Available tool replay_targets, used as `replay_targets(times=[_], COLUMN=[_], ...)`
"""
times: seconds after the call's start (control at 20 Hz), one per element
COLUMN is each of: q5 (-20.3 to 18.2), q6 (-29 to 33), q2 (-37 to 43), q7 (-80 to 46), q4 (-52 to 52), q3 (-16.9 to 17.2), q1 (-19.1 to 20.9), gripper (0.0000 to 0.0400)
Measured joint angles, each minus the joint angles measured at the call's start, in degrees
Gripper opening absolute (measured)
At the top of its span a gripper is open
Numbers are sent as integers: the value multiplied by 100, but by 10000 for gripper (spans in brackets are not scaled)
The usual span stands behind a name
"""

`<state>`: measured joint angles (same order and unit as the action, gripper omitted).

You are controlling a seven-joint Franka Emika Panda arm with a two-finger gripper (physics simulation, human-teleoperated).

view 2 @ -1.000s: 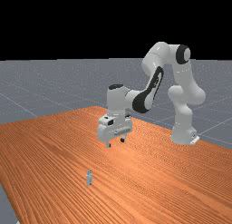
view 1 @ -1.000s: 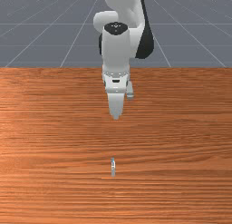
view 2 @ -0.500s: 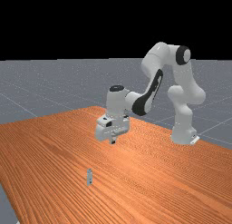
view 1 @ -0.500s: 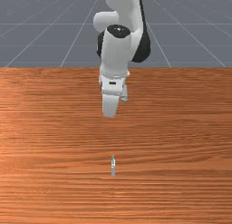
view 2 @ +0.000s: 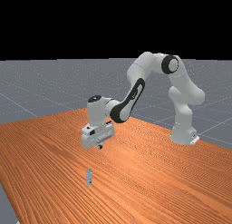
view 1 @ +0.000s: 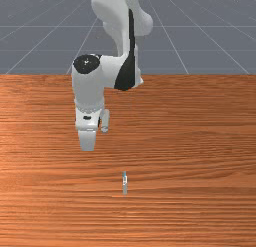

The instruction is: Rotate the USB body for 90 degree with plug right ward

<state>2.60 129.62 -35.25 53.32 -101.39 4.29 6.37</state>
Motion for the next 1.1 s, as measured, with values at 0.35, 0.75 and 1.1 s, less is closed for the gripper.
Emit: replay_targets(times=[0.35,0.75,1.1], q5=[-60,-99,-151], q6=[528,-709,-646], q2=[-890,-2120,-2112], q7=[-39,-71,-749], q4=[515,2883,2850], q3=[-43,-85,-116], q1=[18,10,-413], gripper=[0,0,0])
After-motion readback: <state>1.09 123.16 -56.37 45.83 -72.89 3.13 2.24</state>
